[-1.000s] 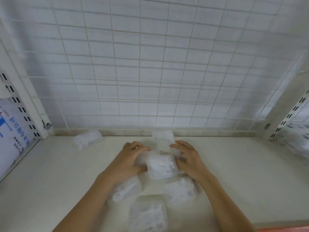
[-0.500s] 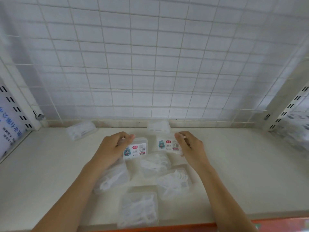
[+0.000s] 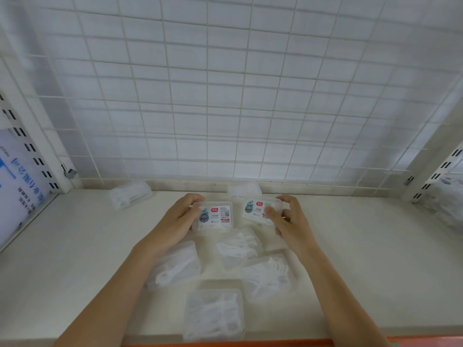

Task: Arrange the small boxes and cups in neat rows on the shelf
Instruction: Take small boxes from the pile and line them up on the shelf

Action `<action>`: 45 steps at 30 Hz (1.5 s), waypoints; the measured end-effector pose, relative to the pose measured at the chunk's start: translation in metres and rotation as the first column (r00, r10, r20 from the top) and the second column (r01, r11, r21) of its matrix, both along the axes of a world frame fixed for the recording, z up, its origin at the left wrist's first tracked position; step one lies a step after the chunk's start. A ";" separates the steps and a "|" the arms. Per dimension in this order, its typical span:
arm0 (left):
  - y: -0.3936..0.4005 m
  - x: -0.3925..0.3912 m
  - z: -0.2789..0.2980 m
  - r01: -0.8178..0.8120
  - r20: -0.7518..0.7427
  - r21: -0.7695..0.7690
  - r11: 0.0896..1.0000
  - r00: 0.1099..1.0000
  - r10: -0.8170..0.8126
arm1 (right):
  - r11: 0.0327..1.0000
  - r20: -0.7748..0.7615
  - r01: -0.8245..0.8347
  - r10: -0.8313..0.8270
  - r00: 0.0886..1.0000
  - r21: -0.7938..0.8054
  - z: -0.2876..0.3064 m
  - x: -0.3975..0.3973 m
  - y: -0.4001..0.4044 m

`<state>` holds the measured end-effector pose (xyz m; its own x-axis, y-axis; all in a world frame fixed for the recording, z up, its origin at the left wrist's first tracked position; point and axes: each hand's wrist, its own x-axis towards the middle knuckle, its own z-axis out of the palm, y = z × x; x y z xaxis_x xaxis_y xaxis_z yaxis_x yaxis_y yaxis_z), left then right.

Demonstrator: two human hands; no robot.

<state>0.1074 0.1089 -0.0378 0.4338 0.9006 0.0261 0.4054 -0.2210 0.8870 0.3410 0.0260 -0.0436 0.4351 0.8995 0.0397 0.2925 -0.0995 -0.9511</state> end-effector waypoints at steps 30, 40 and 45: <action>0.008 0.003 -0.014 0.146 -0.305 0.184 0.972 0.949 -0.085 | 0.982 0.460 -0.096 0.162 0.873 -0.164 -0.010 0.007 0.000; -0.016 0.012 0.018 0.175 -0.222 0.589 0.789 0.974 -0.051 | 0.951 0.690 0.278 -0.293 0.661 0.138 0.023 -0.003 -0.109; -0.070 0.063 0.036 0.480 -0.255 0.600 0.639 0.873 -0.416 | 0.885 0.742 0.443 -0.392 0.544 0.143 0.023 0.001 -0.211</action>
